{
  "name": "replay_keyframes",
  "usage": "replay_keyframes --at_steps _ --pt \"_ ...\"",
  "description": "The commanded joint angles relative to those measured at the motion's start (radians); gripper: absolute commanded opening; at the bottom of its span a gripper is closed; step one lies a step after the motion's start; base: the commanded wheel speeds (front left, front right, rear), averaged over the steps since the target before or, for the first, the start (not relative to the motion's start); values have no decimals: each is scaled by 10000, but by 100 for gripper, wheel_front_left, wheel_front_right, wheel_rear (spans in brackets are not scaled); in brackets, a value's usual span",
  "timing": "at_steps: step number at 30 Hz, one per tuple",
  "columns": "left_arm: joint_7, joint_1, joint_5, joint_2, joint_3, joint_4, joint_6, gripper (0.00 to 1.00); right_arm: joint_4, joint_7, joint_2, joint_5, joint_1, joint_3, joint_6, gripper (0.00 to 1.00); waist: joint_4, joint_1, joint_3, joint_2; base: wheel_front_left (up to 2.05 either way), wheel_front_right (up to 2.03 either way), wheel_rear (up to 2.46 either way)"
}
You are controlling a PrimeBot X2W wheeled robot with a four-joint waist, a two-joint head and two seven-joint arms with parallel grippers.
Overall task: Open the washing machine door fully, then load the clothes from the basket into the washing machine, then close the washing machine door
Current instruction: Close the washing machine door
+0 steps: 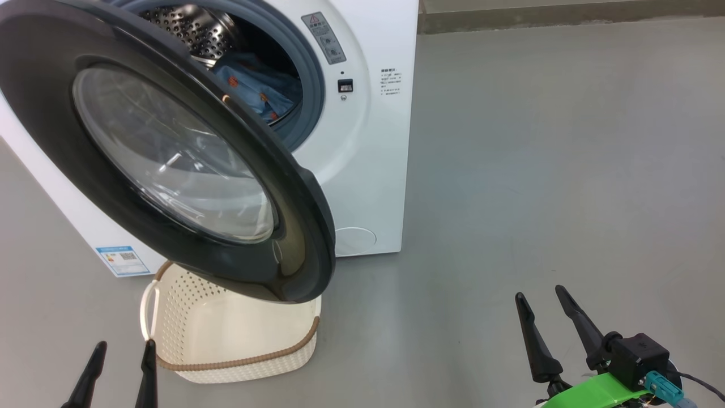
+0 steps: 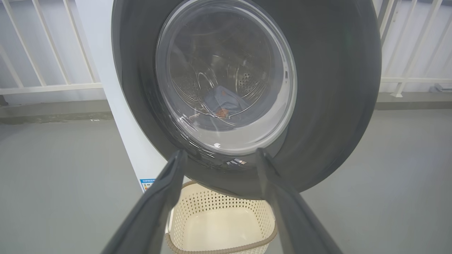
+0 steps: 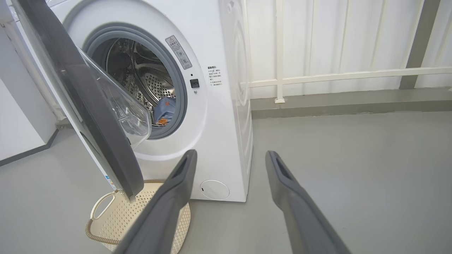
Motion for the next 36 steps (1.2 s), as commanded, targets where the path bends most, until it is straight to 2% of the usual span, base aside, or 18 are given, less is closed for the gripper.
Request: replay_keyframes --at_steps 1,33,34,35,36 --pt "-64 -139 102 95 386 -189 -11 100 -280 -122 3 76 -102 213 16 100 5 0 -3 0 0 0 0" --pt "-65 -139 52 88 423 -148 -26 100 -177 -122 3 72 -121 198 16 100 104 0 54 0 0 0 0" --pt "-65 -145 49 88 423 -151 -26 100 -198 -122 3 75 -131 195 16 87 104 0 66 0 0 0 0" --pt "-65 -150 45 87 423 -148 -26 100 -220 -122 3 80 -137 191 16 45 102 0 74 0 0 0 0" --pt "-65 -154 40 85 421 -141 -26 100 -239 -122 3 86 -138 186 16 33 101 0 80 0 0 0 0"
